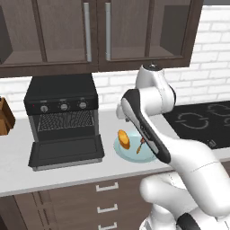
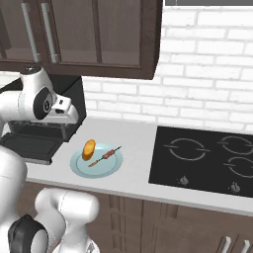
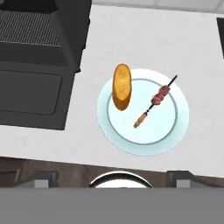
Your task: Pick up the kebab skewer and baguette bread, and place them inside the toaster oven. Close the toaster oven door and start by setting the timer.
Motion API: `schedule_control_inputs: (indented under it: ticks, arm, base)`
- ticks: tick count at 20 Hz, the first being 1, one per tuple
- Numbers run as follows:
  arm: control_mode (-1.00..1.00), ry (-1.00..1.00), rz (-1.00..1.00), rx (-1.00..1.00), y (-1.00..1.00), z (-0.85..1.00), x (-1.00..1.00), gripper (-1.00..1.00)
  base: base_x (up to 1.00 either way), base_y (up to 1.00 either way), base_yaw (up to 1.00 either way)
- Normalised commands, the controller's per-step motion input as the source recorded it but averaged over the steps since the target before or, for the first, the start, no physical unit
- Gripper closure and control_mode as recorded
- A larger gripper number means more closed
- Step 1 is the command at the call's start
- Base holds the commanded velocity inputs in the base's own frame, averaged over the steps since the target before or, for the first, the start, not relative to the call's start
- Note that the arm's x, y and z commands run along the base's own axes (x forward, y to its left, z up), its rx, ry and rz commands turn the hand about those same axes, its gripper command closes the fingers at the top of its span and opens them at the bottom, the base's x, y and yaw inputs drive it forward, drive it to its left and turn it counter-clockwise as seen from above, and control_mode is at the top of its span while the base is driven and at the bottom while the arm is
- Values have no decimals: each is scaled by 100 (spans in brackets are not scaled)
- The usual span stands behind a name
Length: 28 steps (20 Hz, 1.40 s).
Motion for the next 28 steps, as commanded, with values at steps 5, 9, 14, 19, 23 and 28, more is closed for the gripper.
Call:
schedule_control_inputs:
  ticks: [5, 9, 14, 19, 23, 28]
  arm:
    - [-100, -14, 0, 0, 82, -12, 2, -100]
    - [-100, -13, 0, 0, 67, -5, 6, -100]
    - [-100, -10, 0, 0, 70, -27, 2, -100]
    - [-100, -15, 0, 1, 72, -28, 9, -100]
    - [-100, -27, 0, 8, 38, -2, 0, -100]
    - [-100, -24, 0, 11, 19, 0, 21, -100]
  base:
    - [0, 0, 0]
    - [0, 0, 0]
    - [0, 0, 0]
    - [0, 0, 0]
    - [0, 0, 0]
    - [0, 0, 0]
